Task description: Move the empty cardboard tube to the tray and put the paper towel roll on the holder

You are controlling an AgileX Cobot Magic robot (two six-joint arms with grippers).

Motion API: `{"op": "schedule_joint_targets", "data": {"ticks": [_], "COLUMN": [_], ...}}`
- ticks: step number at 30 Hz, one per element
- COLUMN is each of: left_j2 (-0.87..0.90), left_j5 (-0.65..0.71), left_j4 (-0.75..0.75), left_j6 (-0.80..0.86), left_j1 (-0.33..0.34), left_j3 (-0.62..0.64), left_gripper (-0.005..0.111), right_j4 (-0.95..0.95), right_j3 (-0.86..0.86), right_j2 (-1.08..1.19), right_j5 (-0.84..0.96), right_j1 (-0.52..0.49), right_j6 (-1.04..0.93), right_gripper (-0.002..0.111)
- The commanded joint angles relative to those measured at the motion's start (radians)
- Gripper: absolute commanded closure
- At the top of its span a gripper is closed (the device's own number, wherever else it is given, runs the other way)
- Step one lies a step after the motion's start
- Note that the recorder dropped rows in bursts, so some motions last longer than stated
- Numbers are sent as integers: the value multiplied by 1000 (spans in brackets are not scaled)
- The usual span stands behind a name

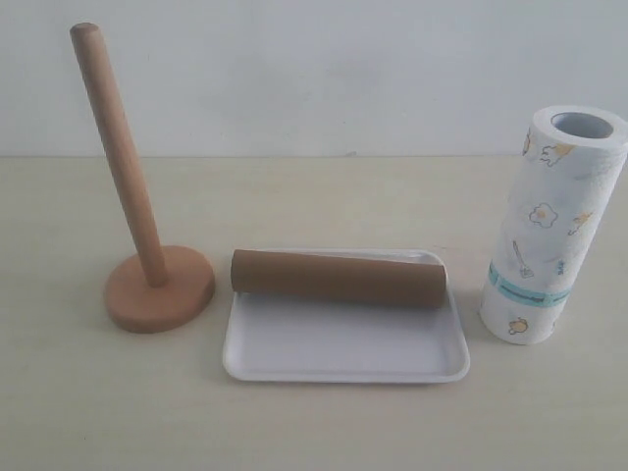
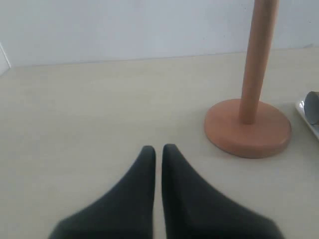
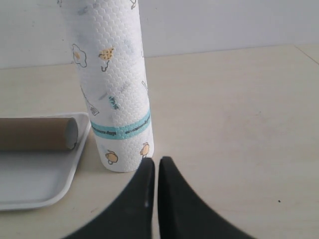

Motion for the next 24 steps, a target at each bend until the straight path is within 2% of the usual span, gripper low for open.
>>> {"op": "schedule_joint_targets", "data": {"ticks": [1, 17, 24], "left_j2": [-4, -4, -4], "left_j5": [-7, -7, -7], "left_j4": [-11, -11, -11], "left_j6": [6, 6, 6], "left_j1": [2, 2, 2], "left_j3": [3, 3, 3], "left_gripper": [103, 103, 103], "right_j4": [-2, -58, -68], "right_j3": [-1, -1, -1], "right_j2": [-5, -5, -5], "right_j5": [-9, -18, -183], "right_j1": [-7, -7, -7], "right_j6": [-1, -59, -79], "right_gripper": [106, 106, 106]}}
